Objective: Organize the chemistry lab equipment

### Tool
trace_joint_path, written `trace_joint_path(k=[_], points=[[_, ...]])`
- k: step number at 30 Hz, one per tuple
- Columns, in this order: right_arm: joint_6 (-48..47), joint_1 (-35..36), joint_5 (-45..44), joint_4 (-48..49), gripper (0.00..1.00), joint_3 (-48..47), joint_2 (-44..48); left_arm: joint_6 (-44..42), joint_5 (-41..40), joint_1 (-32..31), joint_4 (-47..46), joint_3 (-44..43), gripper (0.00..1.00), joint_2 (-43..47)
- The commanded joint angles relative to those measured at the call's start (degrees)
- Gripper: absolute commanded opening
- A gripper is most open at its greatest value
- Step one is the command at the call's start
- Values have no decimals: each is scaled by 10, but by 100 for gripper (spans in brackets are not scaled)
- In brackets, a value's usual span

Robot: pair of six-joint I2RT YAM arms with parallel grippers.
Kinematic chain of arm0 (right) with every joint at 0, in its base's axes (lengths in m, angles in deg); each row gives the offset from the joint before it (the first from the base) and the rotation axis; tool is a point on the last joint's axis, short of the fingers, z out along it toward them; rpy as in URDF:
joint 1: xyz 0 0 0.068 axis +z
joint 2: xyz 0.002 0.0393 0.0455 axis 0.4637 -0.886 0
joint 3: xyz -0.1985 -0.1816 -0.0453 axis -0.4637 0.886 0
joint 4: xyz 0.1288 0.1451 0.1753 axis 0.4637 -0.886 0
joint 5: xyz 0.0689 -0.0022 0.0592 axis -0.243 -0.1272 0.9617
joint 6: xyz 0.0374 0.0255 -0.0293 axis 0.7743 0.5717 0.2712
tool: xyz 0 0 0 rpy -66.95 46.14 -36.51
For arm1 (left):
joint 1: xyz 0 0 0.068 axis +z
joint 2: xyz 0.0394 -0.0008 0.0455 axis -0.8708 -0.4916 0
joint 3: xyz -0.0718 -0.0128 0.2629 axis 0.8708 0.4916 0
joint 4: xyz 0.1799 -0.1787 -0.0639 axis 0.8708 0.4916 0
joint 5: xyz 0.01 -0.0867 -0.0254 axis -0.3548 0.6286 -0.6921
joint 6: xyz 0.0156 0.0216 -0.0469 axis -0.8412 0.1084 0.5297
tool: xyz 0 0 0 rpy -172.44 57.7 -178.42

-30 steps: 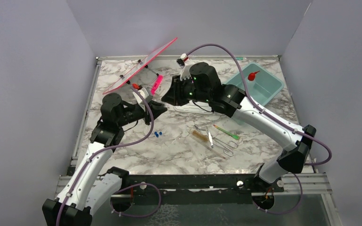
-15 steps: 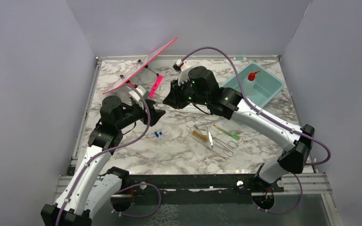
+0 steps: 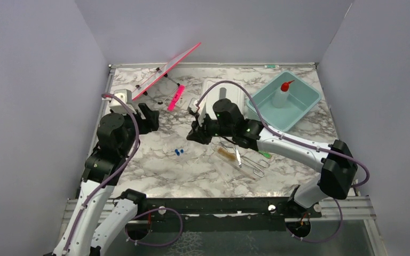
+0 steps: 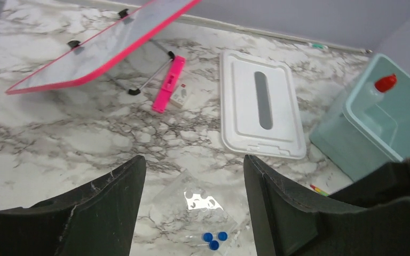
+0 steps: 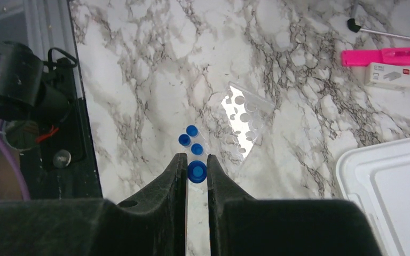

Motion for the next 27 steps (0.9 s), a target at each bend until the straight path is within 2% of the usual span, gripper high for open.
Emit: trace_joint_path(k=[1, 11, 27], points=[[-70, 15, 55, 114, 13, 49, -20, 49, -123, -1, 91, -45, 70, -26], [-106, 24, 63, 134, 13, 59, -73, 35, -81, -1, 83, -56, 71, -67], [-125, 25, 42, 136, 12, 63, -113, 18, -88, -1, 72, -55, 71, -82]])
